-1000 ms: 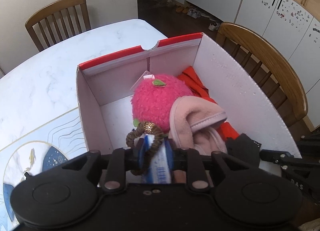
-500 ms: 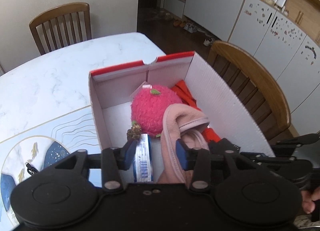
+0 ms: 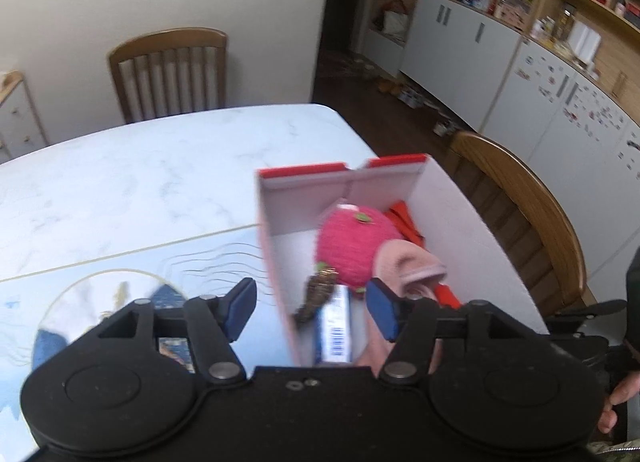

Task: Organize objects
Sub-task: 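Move the left gripper back to the doll-face plush on the table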

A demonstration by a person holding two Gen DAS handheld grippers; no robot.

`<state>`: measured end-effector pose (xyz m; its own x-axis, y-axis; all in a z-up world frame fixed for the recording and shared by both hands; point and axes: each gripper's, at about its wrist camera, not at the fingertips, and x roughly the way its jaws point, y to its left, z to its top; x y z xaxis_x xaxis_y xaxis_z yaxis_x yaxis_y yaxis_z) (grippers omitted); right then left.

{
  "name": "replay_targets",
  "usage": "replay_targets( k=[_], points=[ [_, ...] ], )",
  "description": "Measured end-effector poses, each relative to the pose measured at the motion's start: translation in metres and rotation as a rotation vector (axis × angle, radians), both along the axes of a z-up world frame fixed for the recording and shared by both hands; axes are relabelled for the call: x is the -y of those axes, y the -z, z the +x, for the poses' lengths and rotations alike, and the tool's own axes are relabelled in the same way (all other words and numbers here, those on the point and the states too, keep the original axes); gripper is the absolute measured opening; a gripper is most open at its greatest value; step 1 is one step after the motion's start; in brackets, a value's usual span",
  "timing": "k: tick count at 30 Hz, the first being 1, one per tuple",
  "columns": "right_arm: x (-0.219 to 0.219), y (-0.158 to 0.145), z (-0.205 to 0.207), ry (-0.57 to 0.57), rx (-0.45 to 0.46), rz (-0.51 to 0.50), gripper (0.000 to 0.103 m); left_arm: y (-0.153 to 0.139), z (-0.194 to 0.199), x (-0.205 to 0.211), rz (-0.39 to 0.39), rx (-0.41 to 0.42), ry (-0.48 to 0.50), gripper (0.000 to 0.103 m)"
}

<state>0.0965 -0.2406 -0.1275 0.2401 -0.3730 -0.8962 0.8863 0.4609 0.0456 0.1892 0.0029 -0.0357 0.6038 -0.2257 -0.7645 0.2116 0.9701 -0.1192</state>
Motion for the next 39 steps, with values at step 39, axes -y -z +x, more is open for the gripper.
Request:
replay_targets(
  k=[39],
  points=[
    [-0.003, 0.0, 0.003, 0.017, -0.039, 0.001, 0.004, 0.099, -0.001, -0.088, 0.166, -0.064, -0.215, 0.098]
  ],
)
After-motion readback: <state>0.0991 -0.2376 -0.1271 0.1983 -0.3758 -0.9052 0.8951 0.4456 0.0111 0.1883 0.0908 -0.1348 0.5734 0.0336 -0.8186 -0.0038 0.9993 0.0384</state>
